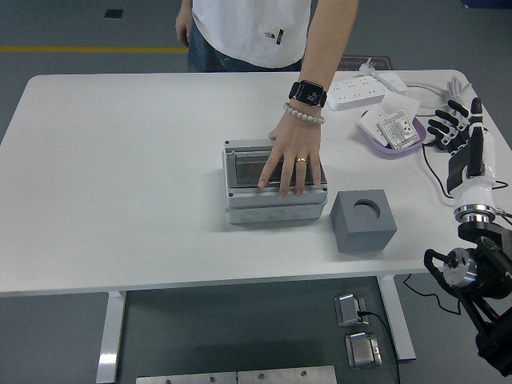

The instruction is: Fetch the battery,place it into the box,close the lid of the box

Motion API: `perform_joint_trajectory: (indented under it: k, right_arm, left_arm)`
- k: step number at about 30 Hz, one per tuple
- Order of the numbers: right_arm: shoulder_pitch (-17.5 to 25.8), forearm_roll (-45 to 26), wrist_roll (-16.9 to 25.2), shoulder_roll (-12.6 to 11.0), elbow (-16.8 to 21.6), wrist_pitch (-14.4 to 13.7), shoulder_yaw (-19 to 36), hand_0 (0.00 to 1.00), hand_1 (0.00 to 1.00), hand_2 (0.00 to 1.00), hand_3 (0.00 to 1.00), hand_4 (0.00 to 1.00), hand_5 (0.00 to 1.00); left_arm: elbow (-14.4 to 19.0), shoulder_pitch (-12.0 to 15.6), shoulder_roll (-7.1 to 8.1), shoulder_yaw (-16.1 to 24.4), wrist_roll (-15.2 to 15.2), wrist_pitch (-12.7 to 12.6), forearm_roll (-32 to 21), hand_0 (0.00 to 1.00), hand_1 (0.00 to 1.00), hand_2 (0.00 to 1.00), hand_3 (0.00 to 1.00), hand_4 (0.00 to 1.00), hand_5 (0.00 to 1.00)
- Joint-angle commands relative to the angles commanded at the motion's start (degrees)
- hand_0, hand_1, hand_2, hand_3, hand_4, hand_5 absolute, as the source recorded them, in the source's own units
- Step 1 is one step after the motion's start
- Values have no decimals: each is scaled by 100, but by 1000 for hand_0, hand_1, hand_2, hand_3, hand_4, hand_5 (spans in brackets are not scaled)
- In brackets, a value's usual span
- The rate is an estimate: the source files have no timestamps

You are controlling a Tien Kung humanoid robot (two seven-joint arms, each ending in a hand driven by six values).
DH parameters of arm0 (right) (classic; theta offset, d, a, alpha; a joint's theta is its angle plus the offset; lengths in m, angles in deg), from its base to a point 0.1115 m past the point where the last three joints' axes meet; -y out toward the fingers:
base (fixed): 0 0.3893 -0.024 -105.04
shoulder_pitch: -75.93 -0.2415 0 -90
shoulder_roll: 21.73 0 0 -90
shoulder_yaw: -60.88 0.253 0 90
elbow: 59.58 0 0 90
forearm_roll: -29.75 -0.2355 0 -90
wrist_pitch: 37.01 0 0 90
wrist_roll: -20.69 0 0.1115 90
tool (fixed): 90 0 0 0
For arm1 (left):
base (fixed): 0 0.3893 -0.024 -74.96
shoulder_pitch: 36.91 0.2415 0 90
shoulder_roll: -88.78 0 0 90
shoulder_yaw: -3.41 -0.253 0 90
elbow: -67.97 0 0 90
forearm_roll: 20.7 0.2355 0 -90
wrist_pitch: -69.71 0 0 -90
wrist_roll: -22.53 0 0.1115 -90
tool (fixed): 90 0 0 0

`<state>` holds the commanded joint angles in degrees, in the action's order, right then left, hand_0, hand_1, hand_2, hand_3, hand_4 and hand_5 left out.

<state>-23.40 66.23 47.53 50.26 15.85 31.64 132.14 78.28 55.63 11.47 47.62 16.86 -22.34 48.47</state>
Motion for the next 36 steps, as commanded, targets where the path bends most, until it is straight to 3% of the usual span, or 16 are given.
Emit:
perform_joint_trajectory:
  k: [19, 36]
  right_arm:
    - [22, 342, -314, 6, 186, -68, 61, 680, 581, 621, 669, 869, 887]
    - [53, 521, -364, -36, 291, -118, 214, 695, 583, 621, 662, 868, 888]
  left_arm:
    - [0, -15, 96, -117, 35, 12, -123, 387, 595, 528, 496, 2, 2]
    - [0, -74, 91, -169, 95, 11, -144, 386, 592, 527, 493, 2, 2]
